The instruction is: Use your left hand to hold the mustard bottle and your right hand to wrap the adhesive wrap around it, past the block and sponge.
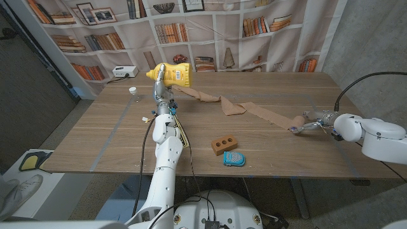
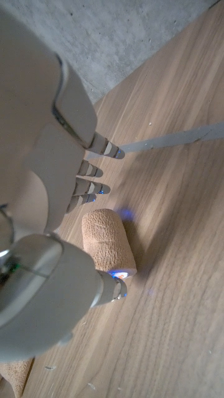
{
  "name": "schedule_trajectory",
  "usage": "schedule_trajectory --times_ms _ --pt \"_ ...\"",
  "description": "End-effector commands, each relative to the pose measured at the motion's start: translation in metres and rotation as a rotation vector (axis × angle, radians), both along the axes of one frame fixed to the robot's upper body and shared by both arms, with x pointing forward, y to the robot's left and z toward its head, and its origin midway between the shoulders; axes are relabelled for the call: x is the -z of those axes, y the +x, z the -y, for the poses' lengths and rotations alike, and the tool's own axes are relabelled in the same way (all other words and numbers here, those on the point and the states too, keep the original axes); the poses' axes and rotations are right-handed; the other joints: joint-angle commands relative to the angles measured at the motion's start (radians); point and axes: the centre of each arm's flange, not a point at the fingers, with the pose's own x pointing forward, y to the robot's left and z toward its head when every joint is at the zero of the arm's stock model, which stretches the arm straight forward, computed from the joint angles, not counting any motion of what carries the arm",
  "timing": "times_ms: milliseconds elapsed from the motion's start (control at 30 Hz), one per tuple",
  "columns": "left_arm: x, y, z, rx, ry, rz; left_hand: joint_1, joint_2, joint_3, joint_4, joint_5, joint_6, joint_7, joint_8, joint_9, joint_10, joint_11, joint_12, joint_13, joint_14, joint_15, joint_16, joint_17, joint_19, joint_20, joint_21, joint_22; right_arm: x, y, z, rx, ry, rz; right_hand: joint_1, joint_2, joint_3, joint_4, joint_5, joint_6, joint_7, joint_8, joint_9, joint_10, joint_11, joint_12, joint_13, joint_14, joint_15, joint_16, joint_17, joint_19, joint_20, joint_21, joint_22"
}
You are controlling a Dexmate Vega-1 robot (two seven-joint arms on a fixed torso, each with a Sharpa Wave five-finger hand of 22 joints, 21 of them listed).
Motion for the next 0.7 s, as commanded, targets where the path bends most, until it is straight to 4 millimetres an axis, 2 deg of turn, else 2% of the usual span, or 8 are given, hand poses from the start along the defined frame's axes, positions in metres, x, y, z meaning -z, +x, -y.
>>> schedule_trajectory --times_ms 33,100,167,233,433,500,533,700 --pt "0.0011 0.0 0.0013 0.002 0.0 -0.004 0.252 0.254 0.004 -0.001 0.009 -0.003 -0.001 0.008 0.002 0.002 0.0 0.006 0.004 0.004 0.003 -0.003 0.001 -0.001 0.0 0.008 0.001 0.0046 0.0028 -0.0011 -0.014 0.008 0.019 0.013 0.002 0.001 -0.005 0.006 0.015 0.0 0.009 0.001 0.011 -0.003 0.007 0.001 -0.005 -0.003 0.005 0.003 0.004 -0.001 0.007 0.003" --pt "0.0013 -0.0001 0.0017 0.001 0.0 -0.005 0.252 0.254 0.005 -0.001 0.009 -0.004 -0.001 0.008 0.002 0.002 0.0 0.006 0.004 0.006 0.003 -0.001 0.003 0.0 0.0 0.008 0.001 0.0048 0.0027 -0.0009 -0.017 0.014 0.033 -0.001 0.005 -0.003 0.004 0.005 0.038 -0.006 0.018 0.002 0.032 -0.002 0.017 0.002 0.005 -0.011 0.011 0.005 0.011 -0.004 0.01 0.003" --pt "0.0016 -0.0002 0.0021 0.001 0.001 -0.008 0.251 0.254 0.005 -0.001 0.009 -0.005 -0.002 0.009 0.002 0.002 -0.001 0.006 0.004 0.004 0.001 -0.003 0.001 -0.001 0.0 0.008 0.001 0.005 0.003 -0.0005 -0.017 0.015 0.031 -0.008 0.012 -0.003 0.01 0.004 0.053 -0.016 0.024 0.003 0.057 -0.013 0.027 0.005 0.018 -0.027 0.017 0.006 0.022 -0.011 0.013 0.003" --pt "0.0019 -0.0004 0.0024 0.0 0.001 -0.008 0.251 0.254 0.005 -0.001 0.009 -0.005 -0.003 0.01 0.004 0.002 0.001 0.006 0.003 0.004 0.004 -0.004 0.0 -0.002 0.0 0.008 0.001 0.0051 0.0038 0.0006 -0.022 0.018 0.025 -0.005 0.02 0.001 0.01 0.004 0.061 -0.021 0.027 0.003 0.07 -0.026 0.032 0.007 0.021 -0.03 0.018 0.006 0.028 -0.014 0.014 0.003" --pt "0.0021 -0.001 0.0029 -0.003 0.002 -0.01 0.251 0.254 0.005 -0.002 0.009 -0.007 -0.003 0.011 0.001 0.002 0.0 0.006 0.001 0.005 0.002 -0.004 -0.001 -0.002 -0.001 0.009 0.001 0.0064 0.0044 0.0019 -0.028 0.021 0.041 0.01 0.035 0.011 0.005 0.003 0.085 -0.03 0.036 0.004 0.095 -0.035 0.043 0.013 0.031 -0.035 0.022 0.005 0.031 -0.008 0.013 0.003" --pt "0.0021 -0.0011 0.0035 -0.003 0.003 -0.01 0.25 0.253 0.005 -0.002 0.009 -0.008 -0.003 0.012 0.003 0.002 -0.001 0.007 0.002 0.006 0.002 -0.003 0.0 -0.001 -0.001 0.009 0.001 0.0069 0.0043 0.0019 -0.03 0.018 0.053 0.032 0.051 0.025 -0.003 0.001 0.108 -0.043 0.046 0.006 0.119 -0.044 0.053 0.019 0.038 -0.044 0.025 0.005 0.033 -0.011 0.011 0.003" --pt "0.0021 -0.0012 0.0038 -0.003 0.003 -0.01 0.25 0.253 0.005 -0.002 0.009 -0.008 -0.003 0.013 0.003 0.001 -0.001 0.007 0.002 0.005 0.003 -0.003 0.0 -0.002 0.0 0.009 0.001 0.0072 0.0043 0.002 -0.029 0.02 0.058 0.055 0.065 0.039 -0.011 -0.002 0.129 -0.048 0.054 0.008 0.151 -0.051 0.066 0.028 0.046 -0.049 0.027 0.003 0.04 -0.013 0.012 0.002" --pt "0.0023 -0.0015 0.0052 -0.004 0.002 -0.01 0.249 0.254 0.005 -0.002 0.009 -0.007 -0.002 0.014 0.001 0.002 0.0 0.008 0.001 0.006 0.003 -0.002 0.001 -0.002 0.0 0.009 0.001 0.0087 0.0035 0.0037 -0.027 0.018 0.085 0.102 0.1 0.071 -0.022 -0.013 0.188 -0.074 0.075 0.015 0.22 -0.08 0.106 0.053 0.074 -0.069 0.033 0.0 0.062 -0.029 0.015 0.002"
